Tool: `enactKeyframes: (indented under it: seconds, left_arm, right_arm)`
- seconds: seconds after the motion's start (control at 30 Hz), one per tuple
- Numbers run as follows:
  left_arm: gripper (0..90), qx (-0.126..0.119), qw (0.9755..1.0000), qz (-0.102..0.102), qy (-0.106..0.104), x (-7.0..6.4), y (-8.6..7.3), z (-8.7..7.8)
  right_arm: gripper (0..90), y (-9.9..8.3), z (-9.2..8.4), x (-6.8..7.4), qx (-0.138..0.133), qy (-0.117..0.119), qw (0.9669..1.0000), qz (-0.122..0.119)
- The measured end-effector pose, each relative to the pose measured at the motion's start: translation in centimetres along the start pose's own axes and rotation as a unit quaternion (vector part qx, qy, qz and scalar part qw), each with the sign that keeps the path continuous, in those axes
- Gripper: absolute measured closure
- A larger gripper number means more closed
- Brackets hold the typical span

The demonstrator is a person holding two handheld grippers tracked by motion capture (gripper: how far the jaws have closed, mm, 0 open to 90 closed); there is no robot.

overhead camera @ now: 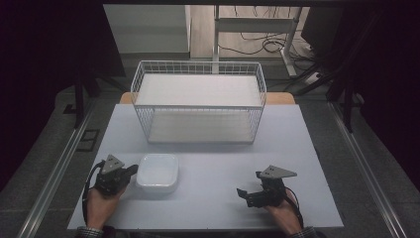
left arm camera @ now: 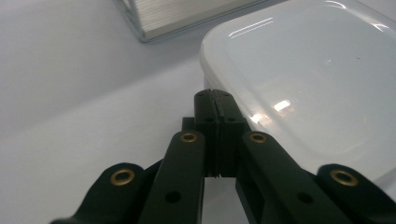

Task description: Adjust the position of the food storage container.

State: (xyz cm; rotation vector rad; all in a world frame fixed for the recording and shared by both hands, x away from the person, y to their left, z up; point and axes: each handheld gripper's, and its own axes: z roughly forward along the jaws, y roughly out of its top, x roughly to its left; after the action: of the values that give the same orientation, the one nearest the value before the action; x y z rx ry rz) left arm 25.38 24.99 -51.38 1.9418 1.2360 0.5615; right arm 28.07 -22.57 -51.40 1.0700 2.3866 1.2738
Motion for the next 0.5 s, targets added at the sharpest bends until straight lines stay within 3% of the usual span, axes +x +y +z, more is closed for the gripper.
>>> enactKeyframes:
  seconds: [0.5]
  left_arm:
    - [89.9, 0.013, 0.9985, 0.037, -0.038, -3.6, 1.4, 1.5]
  right_arm:
    - [0.9, 0.0, 0.1, 0.0, 0.008, -0.01, 0.9999, -0.008]
